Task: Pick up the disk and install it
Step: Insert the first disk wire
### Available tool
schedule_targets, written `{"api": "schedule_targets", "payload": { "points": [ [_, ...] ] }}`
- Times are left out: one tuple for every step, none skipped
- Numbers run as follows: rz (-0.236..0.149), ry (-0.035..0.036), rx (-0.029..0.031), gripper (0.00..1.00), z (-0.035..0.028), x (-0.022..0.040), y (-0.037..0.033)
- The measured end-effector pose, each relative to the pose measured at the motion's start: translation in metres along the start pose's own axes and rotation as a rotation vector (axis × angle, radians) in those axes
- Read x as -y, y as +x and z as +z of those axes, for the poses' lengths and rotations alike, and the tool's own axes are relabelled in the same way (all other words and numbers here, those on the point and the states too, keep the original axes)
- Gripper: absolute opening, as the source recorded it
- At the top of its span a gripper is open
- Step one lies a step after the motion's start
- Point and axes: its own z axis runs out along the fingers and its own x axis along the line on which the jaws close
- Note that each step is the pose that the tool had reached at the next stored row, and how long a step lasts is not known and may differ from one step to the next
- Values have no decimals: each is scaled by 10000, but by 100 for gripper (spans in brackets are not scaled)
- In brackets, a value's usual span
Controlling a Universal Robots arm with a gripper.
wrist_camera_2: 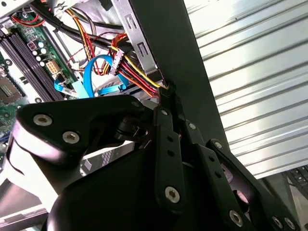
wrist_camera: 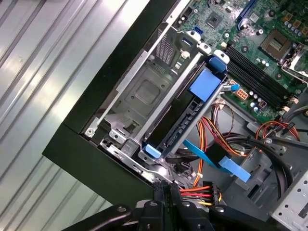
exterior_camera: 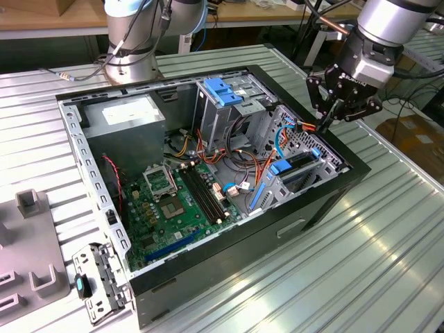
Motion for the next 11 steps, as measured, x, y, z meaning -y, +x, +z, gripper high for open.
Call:
{"api": "schedule_targets", "payload": {
  "points": [
    [137, 0, -5, 16, 1, 0, 0],
    [237, -1, -8, 16, 2, 0, 0],
    [358, -1, -12, 16, 2, 0, 0],
    [467, -1, -16, 16, 3, 0, 0],
    [580, -2, -21, 16, 4, -1, 0],
    [679, -2, -24, 16, 5, -5, -3],
    [726, -3, -26, 16, 5, -9, -6],
    [782, -3, -28, 16, 6, -17, -12],
    [802, -3, -29, 16, 5, -49, -31],
    [808, -3, -30, 16, 5, -78, -48],
    [814, -3, -29, 16, 4, -104, -65]
  ]
}}
